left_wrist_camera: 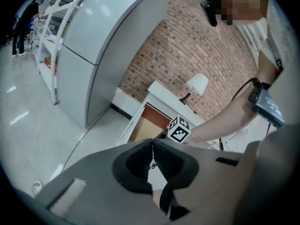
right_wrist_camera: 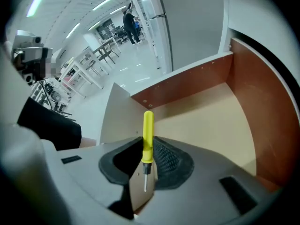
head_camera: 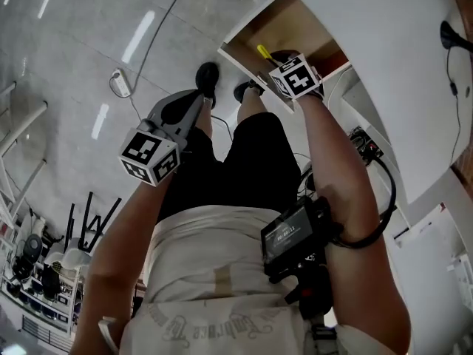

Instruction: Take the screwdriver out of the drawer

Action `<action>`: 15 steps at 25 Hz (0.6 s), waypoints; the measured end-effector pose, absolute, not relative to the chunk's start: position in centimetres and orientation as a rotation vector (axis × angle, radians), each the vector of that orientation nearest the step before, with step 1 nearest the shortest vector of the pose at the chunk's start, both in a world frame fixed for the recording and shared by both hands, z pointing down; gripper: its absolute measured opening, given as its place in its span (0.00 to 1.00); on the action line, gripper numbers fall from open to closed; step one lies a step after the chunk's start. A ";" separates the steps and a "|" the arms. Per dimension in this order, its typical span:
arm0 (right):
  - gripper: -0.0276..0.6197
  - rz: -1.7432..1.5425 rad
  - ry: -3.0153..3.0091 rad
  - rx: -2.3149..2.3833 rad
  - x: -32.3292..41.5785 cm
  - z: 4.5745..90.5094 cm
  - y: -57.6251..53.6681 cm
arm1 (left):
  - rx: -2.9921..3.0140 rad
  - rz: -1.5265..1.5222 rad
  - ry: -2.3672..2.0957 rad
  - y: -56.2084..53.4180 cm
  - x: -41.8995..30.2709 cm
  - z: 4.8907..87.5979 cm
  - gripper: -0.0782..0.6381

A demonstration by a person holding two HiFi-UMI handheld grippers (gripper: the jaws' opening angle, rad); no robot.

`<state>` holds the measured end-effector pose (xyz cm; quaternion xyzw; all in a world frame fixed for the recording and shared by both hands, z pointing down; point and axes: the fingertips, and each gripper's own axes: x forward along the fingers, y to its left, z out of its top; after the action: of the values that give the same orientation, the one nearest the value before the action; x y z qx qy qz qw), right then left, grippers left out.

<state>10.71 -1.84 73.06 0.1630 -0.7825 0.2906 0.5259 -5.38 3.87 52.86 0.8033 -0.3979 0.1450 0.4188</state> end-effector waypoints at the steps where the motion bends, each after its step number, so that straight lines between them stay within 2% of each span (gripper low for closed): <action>1: 0.12 0.697 -1.874 0.403 11.0 72.6 -1.9 | 2.019 0.366 -1.001 3.8 -5.5 52.6 0.12; 15: 0.12 0.755 -1.923 0.558 12.8 67.0 -2.0 | 2.131 0.397 -0.893 3.4 -2.4 48.3 0.12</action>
<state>12.79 -1.97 67.00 0.2286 -0.7883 0.3093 0.4803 -2.36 3.37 48.33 0.8378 -0.3510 0.1561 0.3880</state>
